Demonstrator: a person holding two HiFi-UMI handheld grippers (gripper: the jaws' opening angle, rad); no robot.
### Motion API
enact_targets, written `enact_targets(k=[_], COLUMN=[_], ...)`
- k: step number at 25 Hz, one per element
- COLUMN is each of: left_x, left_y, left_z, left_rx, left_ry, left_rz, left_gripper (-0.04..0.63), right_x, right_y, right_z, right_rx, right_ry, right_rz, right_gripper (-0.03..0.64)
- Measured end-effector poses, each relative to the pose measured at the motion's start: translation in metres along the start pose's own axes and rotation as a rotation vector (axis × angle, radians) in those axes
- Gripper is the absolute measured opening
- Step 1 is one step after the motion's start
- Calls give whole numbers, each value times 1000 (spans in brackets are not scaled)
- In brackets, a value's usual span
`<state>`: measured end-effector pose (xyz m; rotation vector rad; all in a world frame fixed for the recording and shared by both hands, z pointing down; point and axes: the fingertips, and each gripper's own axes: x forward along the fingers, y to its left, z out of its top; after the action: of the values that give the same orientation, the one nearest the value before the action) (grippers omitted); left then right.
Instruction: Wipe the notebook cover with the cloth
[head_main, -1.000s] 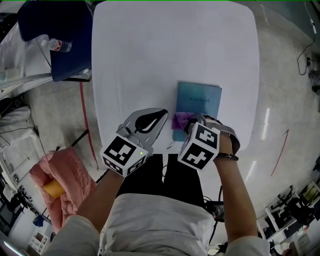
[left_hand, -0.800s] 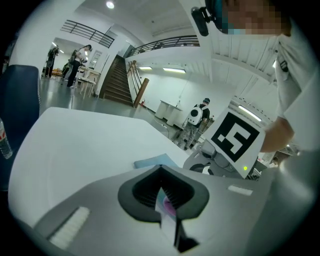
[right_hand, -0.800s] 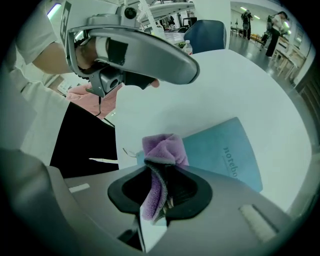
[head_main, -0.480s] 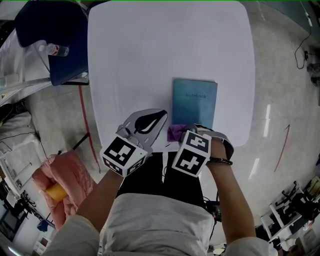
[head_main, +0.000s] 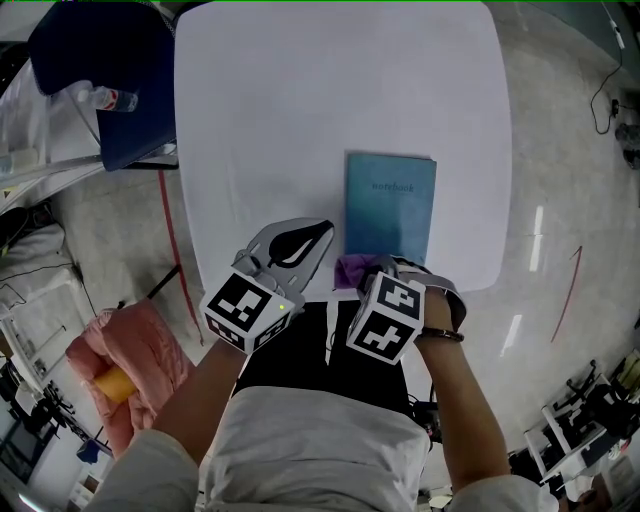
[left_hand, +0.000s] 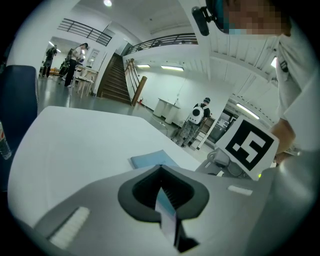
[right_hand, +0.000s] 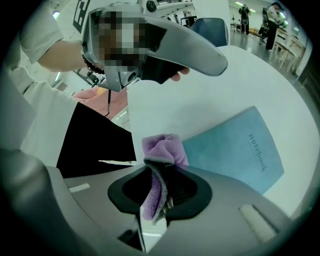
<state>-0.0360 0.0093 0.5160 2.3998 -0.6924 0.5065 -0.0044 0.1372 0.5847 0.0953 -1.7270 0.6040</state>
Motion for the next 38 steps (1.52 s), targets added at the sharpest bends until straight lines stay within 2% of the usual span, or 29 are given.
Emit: enact_targets(k=[6,17,27,32,38], left_x=[-2,-16,-17,-28,-48], left_y=[0,3,-13,-25,-42], left_z=[5,28,102,126,157], left_rx=[9,50,135,140,171], left_ry=[-3,2,-66,-82,-110], left_rz=[7,30,34,51,60], left_gripper=[0,0,0,0,0], right_x=[-4,-32,-115,-164,-223], right_y=[-2,-9,-42,-53,-54], right_z=[-2,1,17,10,9], right_rx=[-3,77,145,186,228], right_ry=[-38,-276,-508,-608,-717], right_rz=[-31,-178,-355,-431,-485], right_gripper=[104,103,103,103,103])
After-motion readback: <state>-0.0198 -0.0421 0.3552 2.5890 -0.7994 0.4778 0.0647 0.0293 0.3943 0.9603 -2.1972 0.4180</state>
